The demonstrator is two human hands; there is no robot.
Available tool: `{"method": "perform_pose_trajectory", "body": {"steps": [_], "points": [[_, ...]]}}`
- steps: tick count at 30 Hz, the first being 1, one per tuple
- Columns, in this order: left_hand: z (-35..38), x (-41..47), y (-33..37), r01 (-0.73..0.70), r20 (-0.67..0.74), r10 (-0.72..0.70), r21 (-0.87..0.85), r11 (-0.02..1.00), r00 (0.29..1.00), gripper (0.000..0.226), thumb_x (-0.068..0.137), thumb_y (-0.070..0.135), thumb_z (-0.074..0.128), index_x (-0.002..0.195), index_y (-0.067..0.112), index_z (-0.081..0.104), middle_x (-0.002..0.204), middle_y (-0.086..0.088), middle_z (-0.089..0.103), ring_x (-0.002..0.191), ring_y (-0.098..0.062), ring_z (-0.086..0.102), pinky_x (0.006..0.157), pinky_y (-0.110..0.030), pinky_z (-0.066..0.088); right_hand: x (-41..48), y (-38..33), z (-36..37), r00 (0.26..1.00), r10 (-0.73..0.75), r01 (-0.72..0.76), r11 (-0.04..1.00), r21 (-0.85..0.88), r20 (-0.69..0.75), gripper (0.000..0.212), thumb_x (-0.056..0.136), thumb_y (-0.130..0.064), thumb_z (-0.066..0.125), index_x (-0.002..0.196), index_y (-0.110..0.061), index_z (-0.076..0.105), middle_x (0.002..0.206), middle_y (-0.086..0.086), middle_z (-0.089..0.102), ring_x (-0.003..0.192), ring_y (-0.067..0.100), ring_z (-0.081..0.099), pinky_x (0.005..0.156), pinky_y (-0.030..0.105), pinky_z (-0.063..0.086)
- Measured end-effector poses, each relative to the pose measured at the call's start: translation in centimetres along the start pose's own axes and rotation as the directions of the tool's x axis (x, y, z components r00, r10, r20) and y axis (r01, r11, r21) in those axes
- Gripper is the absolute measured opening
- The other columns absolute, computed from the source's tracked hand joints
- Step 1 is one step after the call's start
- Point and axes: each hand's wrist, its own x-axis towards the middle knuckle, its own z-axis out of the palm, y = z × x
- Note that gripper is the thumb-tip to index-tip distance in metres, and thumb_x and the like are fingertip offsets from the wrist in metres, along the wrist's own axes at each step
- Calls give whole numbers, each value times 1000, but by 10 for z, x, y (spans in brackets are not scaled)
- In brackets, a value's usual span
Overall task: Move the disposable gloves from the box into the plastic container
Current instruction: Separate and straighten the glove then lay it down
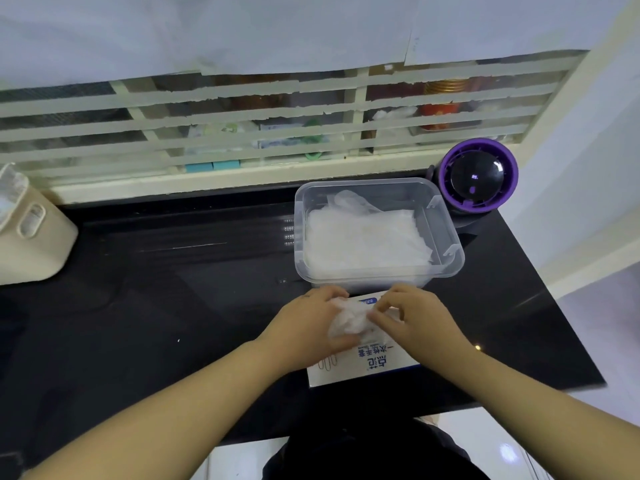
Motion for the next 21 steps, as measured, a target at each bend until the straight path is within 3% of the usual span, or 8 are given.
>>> {"method": "perform_pose_trajectory", "body": {"steps": [2, 4, 6, 10, 13, 16, 19, 21], "points": [[-2, 1, 7, 68, -47, -75, -130, 989, 996, 36, 89, 47, 61, 119, 27, 61, 121, 22, 49, 105, -3, 50, 90, -24, 43, 2, 0, -1, 999, 43, -40, 987, 157, -19, 10, 86, -24, 69, 76, -22, 72, 79, -13, 61, 65, -6, 52, 62, 10, 37], [-2, 2, 8, 81, -98, -102, -198, 977, 990, 13, 92, 36, 60, 93, 23, 63, 101, 15, 58, 91, -9, 55, 81, -29, 47, -1, -1, -4, 996, 85, -79, 957, 278, -11, 11, 87, -19, 68, 75, -19, 71, 83, -10, 66, 69, -1, 57, 64, 10, 42], [-5, 0, 6, 95, -111, -121, -215, 972, 986, 20, 92, 25, 58, 74, 27, 52, 80, 13, 53, 75, -8, 50, 68, -26, 42, -4, -1, -7, 994, 113, -105, 932, 347, 0, 9, 88, -16, 67, 82, -16, 74, 88, -11, 70, 78, 4, 61, 70, 12, 47], [-5, -3, -3, 84, -127, -115, -227, 970, 985, 12, 92, 17, 57, 81, 19, 60, 80, 10, 56, 78, -13, 54, 71, -29, 46, -10, 2, -8, 987, 158, -152, 919, 363, 12, 11, 89, -12, 65, 90, -19, 74, 89, -14, 70, 81, -7, 61, 70, 3, 44], [-2, -6, -7, 84, -162, -128, -254, 964, 978, 21, 94, 23, 59, 74, 20, 56, 75, 10, 54, 69, -8, 50, 65, -24, 42, -11, 4, -8, 970, 241, -210, 894, 395, -31, 10, 89, -14, 64, 83, -18, 71, 80, -10, 70, 75, -2, 61, 64, 4, 44], [-3, -10, -11, 110, -189, -187, -358, 927, 964, 15, 93, 23, 61, 81, 15, 67, 80, 10, 63, 72, -5, 58, 66, -19, 47, -11, 3, -11, 949, 310, -246, 837, 489, -54, 11, 90, -19, 64, 80, -15, 67, 73, -4, 69, 70, 5, 64, 63, 8, 47], [-3, -14, -14, 170, -162, -245, -374, 912, 956, 14, 93, 18, 58, 81, 16, 66, 78, 11, 63, 68, -2, 56, 59, -10, 41, -12, 3, -11, 917, 398, -301, 683, 666, 7, 13, 92, -15, 60, 84, -6, 65, 78, 4, 71, 76, 12, 68, 69, 16, 54], [-4, -17, -16, 184, -152, -255, -368, 911, 955, 15, 94, 19, 59, 80, 19, 65, 78, 11, 64, 70, -1, 58, 61, -9, 41, -12, 3, -9, 875, 478, -336, 487, 806, 76, 13, 94, -11, 57, 86, -3, 64, 82, 9, 70, 79, 18, 67, 71, 23, 54]]}}
